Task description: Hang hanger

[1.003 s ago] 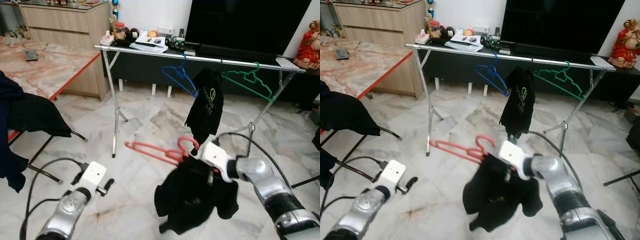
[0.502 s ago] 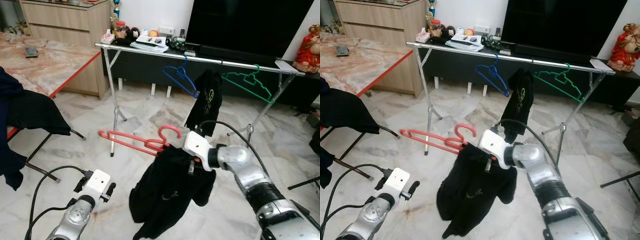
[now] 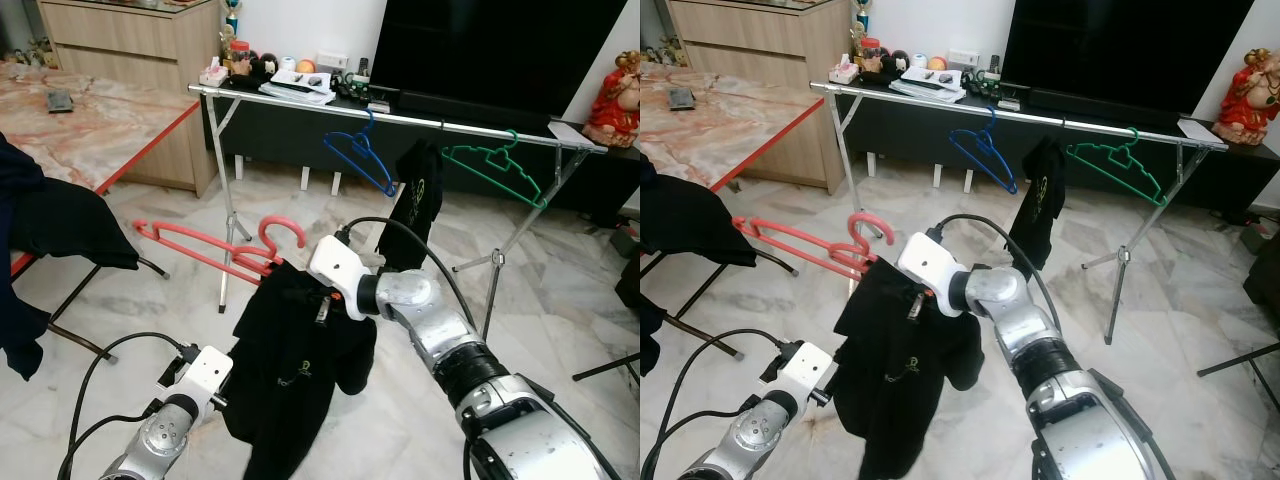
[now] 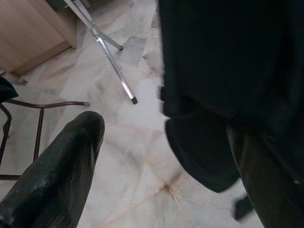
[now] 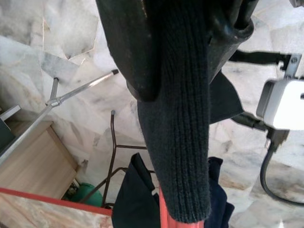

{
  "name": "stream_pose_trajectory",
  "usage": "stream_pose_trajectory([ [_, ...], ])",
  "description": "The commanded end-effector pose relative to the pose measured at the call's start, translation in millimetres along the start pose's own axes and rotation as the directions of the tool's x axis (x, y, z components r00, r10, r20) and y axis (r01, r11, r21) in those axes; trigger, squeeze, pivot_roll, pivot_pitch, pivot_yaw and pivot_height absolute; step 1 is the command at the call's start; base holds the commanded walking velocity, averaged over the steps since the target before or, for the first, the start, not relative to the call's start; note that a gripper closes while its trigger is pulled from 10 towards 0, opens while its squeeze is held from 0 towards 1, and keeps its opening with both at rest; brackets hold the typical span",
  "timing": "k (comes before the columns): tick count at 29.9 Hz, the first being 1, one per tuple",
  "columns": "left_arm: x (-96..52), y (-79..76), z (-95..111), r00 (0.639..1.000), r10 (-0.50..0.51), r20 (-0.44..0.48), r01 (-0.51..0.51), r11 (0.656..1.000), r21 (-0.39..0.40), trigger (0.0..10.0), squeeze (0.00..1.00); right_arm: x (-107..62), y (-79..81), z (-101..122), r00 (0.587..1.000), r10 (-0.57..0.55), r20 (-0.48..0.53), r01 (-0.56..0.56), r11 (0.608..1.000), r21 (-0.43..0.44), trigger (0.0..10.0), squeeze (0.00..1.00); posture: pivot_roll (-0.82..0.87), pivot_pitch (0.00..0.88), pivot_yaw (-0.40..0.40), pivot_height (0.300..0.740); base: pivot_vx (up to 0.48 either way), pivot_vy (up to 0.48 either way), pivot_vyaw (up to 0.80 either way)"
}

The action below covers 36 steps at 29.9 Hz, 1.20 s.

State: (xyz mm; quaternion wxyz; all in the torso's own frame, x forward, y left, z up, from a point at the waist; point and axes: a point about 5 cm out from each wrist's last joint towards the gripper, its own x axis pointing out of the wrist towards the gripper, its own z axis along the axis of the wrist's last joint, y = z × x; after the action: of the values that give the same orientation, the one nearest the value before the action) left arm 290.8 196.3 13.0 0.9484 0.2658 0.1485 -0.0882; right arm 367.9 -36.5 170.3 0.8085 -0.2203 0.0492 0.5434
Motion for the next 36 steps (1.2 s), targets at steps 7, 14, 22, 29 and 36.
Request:
stream_pose_trajectory([
  [7,-0.3,0.9,-3.8,1.0,-0.006,-0.018,0.007,1.0,0.022,10.0,0.0,0.2,-10.0,19.4,0.998,-0.033,0.046,0.034,0.999,-0.023,0.0,0.0,0.02,0.0,-0.124,0.74,0.0,0.0,0.0],
  [14,4.5,11.1,3.7,0.997,0.073,-0.004,-0.073,0.997,0.0,10.0,0.0,2.6,-6.8,22.7,0.998,-0.003,0.058,0.005,0.999,-0.037,0.0,0.0,0.02,0.0,-0.127,0.74,0.0,0.0,0.0],
  [22,6.2,11.3,7.8,0.997,0.081,0.012,-0.08,0.996,-0.036,10.0,0.0,3.0,-6.7,22.0,0.999,-0.004,0.054,0.006,0.999,-0.035,0.0,0.0,0.02,0.0,-0.134,0.74,0.0,0.0,0.0],
  [29,6.1,17.9,8.5,0.988,0.156,0.015,-0.155,0.986,-0.06,10.0,0.0,4.2,-4.9,25.0,0.998,0.013,0.067,-0.01,0.999,-0.042,0.0,0.0,0.02,0.0,-0.137,0.74,0.0,0.0,0.0],
  [36,6.9,14.2,12.3,0.992,0.116,0.044,-0.112,0.99,-0.086,10.0,0.0,5.4,-2.5,24.9,0.997,0.03,0.07,-0.027,0.998,-0.05,0.0,0.0,0.02,0.0,-0.14,0.74,0.0,0.0,0.0],
])
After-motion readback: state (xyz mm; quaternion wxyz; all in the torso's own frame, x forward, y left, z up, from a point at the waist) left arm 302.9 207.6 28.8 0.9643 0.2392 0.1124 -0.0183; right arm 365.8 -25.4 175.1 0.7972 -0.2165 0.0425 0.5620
